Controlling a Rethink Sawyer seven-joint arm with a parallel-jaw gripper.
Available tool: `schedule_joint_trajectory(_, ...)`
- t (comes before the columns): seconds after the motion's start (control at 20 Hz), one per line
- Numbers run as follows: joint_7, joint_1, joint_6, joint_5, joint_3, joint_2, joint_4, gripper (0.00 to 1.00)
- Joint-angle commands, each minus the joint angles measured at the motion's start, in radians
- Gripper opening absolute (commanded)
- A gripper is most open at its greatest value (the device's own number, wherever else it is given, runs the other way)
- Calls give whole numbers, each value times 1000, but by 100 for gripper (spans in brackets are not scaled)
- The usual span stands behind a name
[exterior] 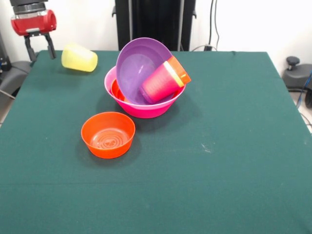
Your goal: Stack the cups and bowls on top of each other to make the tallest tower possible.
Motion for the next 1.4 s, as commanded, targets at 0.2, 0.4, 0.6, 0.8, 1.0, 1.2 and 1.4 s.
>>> schedule_joint_trajectory(0.2, -56, 30, -31, -93, -85, -65, 114, 100)
schedule_joint_trajectory(0.4, -26, 41, -59, -111, -110, -67, 130, 100)
schedule_joint_trajectory(0.6, -24, 47, -76, -117, -123, -59, 133, 100)
schedule_joint_trajectory(0.8, -45, 53, -72, -111, -123, -27, 113, 100)
schedule_joint_trajectory(1.0, -75, 49, -60, -107, -120, 4, 91, 100)
schedule_joint_trajectory(1.2, -93, 48, -55, -109, -120, 35, 78, 100)
schedule_joint_trajectory(1.4, -112, 44, -48, -108, -114, 59, 72, 100)
